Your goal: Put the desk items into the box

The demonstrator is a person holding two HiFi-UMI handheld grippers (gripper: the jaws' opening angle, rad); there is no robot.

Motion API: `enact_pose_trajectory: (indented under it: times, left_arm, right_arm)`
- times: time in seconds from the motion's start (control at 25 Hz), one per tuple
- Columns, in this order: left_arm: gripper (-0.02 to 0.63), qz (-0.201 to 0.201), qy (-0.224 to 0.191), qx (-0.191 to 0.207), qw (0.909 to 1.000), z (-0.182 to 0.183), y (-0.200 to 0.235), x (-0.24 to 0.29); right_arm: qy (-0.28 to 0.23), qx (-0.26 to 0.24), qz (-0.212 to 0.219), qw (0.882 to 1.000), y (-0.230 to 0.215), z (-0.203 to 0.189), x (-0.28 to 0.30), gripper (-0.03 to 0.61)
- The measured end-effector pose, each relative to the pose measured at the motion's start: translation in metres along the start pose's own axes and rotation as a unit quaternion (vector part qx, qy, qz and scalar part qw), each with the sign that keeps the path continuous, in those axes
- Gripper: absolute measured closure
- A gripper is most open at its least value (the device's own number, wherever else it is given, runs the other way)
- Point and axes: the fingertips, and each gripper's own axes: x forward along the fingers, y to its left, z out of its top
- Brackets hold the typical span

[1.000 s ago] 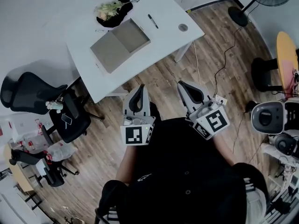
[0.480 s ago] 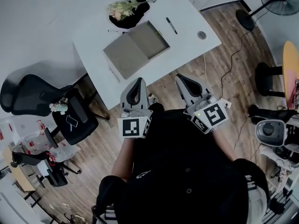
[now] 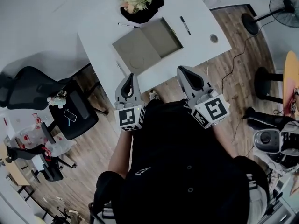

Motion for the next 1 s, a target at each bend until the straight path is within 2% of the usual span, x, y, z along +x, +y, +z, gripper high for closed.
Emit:
enact_pose_trajectory:
  times: [0.24,0.56,0.76,0.88,1.0]
  left_arm:
    - [0.607,0.064,0.041,-0.059,0.9953,-0.05,0.059,0.012]
    - [0.607,0.128,0.112,-0.064,0.9833,-0.117,0.106,0.025]
    - [0.604,0.125,0.179,-0.11,0.9695,-0.165,0.118,0.043]
    - [0.6,0.131,0.224,-0.115,0.9588,-0.196,0.125,0.055]
    - [0.544,0.131,0.261,-0.118,0.9493,-0.218,0.127,0.063]
  right_arm:
    - [0.02,-0.009,0.013,1.0,0.009,-0.004,0.031,0.58]
    - [0.04,-0.015,0.02,0.999,0.012,-0.008,0.062,0.58]
    - [0.05,-0.024,0.015,0.998,0.013,-0.011,0.077,0.58]
    - [0.06,-0.025,0.012,0.998,0.012,-0.015,0.084,0.58]
    - [0.07,-0.019,0.006,0.997,0.009,-0.021,0.085,0.58]
